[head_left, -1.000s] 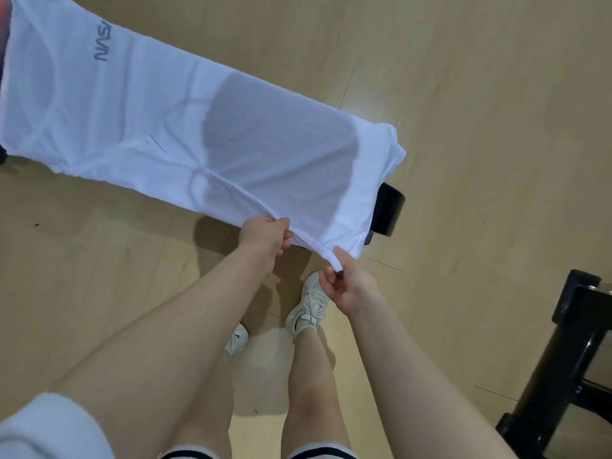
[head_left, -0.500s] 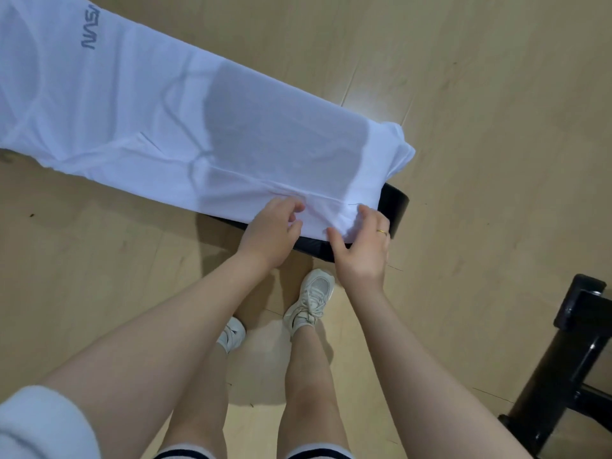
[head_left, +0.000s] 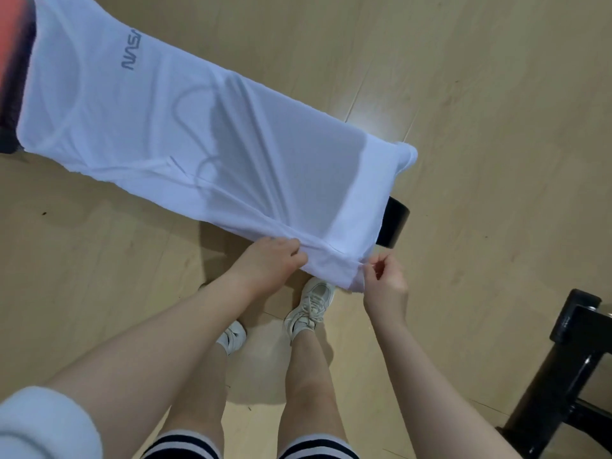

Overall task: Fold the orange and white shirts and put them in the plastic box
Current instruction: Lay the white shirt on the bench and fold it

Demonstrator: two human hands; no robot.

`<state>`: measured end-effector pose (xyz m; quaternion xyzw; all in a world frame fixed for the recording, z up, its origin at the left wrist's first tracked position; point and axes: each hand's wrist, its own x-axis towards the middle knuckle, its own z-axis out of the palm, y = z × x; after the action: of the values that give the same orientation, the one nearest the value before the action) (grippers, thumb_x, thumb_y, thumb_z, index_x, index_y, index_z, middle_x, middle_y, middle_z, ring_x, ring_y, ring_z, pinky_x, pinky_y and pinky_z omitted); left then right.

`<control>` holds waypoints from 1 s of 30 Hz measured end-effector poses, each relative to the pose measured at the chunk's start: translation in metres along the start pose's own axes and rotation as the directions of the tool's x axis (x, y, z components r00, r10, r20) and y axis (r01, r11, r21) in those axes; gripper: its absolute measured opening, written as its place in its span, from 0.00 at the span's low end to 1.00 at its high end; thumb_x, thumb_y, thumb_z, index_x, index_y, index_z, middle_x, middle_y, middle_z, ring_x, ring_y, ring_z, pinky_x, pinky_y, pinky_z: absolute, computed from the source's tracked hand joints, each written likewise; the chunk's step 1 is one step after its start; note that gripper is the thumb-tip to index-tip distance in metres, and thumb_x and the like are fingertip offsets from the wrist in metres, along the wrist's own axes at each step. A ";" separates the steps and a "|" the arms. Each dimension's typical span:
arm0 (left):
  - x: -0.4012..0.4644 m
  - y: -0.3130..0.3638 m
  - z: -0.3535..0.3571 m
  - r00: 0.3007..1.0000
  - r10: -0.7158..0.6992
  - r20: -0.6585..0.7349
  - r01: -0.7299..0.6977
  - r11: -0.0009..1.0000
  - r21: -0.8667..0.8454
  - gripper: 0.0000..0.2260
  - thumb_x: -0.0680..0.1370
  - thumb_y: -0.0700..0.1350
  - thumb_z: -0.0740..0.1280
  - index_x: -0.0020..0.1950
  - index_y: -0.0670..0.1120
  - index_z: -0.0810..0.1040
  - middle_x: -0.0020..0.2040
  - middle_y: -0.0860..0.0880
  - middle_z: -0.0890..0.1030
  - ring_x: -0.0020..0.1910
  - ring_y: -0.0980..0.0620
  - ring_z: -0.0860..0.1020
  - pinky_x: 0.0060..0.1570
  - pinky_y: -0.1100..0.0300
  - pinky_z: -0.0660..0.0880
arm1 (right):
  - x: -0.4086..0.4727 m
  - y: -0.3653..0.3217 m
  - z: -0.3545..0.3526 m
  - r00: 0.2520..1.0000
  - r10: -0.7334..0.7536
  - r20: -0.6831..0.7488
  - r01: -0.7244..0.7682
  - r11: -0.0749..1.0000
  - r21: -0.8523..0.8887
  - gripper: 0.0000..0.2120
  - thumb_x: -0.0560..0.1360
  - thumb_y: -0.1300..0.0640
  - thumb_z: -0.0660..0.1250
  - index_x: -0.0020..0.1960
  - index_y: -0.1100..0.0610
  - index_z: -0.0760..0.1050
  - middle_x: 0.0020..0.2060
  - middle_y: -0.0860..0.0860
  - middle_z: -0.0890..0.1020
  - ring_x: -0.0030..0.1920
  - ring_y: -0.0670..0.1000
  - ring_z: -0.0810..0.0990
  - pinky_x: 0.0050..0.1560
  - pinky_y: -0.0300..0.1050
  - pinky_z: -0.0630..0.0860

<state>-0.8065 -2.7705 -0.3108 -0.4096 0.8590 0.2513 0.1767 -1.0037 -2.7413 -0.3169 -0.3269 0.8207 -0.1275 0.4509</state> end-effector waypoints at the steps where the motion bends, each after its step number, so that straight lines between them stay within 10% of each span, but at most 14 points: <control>1: -0.004 -0.001 0.002 1.000 -0.020 -0.023 0.019 0.999 -0.046 0.10 0.56 0.35 0.72 0.33 0.43 0.74 0.28 0.46 0.73 0.23 0.46 0.72 0.25 0.63 0.56 | -0.005 -0.003 0.004 0.996 -0.083 -0.041 0.078 0.989 -0.125 0.03 0.73 0.62 0.63 0.47 0.58 0.73 0.44 0.53 0.75 0.45 0.57 0.73 0.44 0.47 0.68; 8: -0.048 -0.055 -0.012 0.857 -0.512 -0.047 0.481 0.830 -0.282 0.16 0.75 0.34 0.59 0.63 0.42 0.71 0.59 0.41 0.73 0.48 0.40 0.75 0.37 0.52 0.69 | -0.040 -0.076 0.066 0.815 -0.550 0.185 0.579 0.752 -0.315 0.09 0.71 0.60 0.59 0.44 0.60 0.77 0.45 0.57 0.80 0.42 0.61 0.77 0.41 0.48 0.70; 12: -0.072 -0.124 -0.007 0.683 -0.693 -0.229 0.581 0.706 -0.404 0.16 0.75 0.38 0.63 0.62 0.42 0.72 0.56 0.41 0.77 0.47 0.40 0.78 0.43 0.46 0.77 | -0.043 -0.110 0.127 0.724 -0.597 0.346 0.690 0.637 -0.345 0.13 0.71 0.56 0.58 0.46 0.61 0.79 0.45 0.59 0.82 0.43 0.64 0.78 0.42 0.51 0.74; 16: -0.080 -0.193 0.009 0.748 -0.612 -0.255 0.610 0.786 -0.097 0.19 0.70 0.46 0.60 0.58 0.41 0.74 0.50 0.39 0.80 0.40 0.40 0.80 0.35 0.54 0.77 | -0.035 -0.139 0.174 0.760 -0.562 0.326 0.648 0.611 -0.455 0.13 0.73 0.57 0.58 0.52 0.61 0.76 0.51 0.60 0.78 0.51 0.63 0.74 0.47 0.51 0.68; 21: -0.080 -0.238 0.004 0.796 -0.538 -0.278 0.531 0.841 -0.106 0.13 0.73 0.49 0.56 0.40 0.43 0.76 0.35 0.43 0.78 0.36 0.42 0.78 0.40 0.56 0.64 | -0.025 -0.164 0.212 0.854 -0.508 0.108 0.447 0.613 -0.651 0.07 0.64 0.63 0.70 0.41 0.59 0.77 0.36 0.56 0.80 0.39 0.60 0.78 0.37 0.48 0.72; 26: -0.095 -0.268 -0.019 0.797 -0.561 -0.224 0.495 0.819 -0.289 0.14 0.78 0.45 0.51 0.48 0.39 0.73 0.41 0.39 0.80 0.43 0.39 0.78 0.46 0.50 0.66 | -0.028 -0.192 0.215 0.794 -0.597 0.117 0.502 0.534 -0.680 0.03 0.65 0.63 0.66 0.37 0.58 0.75 0.31 0.55 0.76 0.29 0.58 0.75 0.30 0.42 0.60; 30: -0.101 -0.281 -0.033 0.827 -0.561 -0.042 0.520 0.790 -0.326 0.14 0.79 0.48 0.56 0.62 0.43 0.70 0.59 0.42 0.76 0.60 0.41 0.73 0.56 0.49 0.64 | -0.033 -0.205 0.208 0.897 -0.386 0.217 0.415 0.559 -0.718 0.11 0.72 0.65 0.61 0.55 0.62 0.71 0.51 0.59 0.74 0.48 0.62 0.75 0.36 0.47 0.63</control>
<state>-0.5266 -2.8788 -0.3129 -0.6764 0.6671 0.2890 0.1179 -0.7337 -2.8564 -0.3091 -0.6623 0.6949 0.1285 0.2489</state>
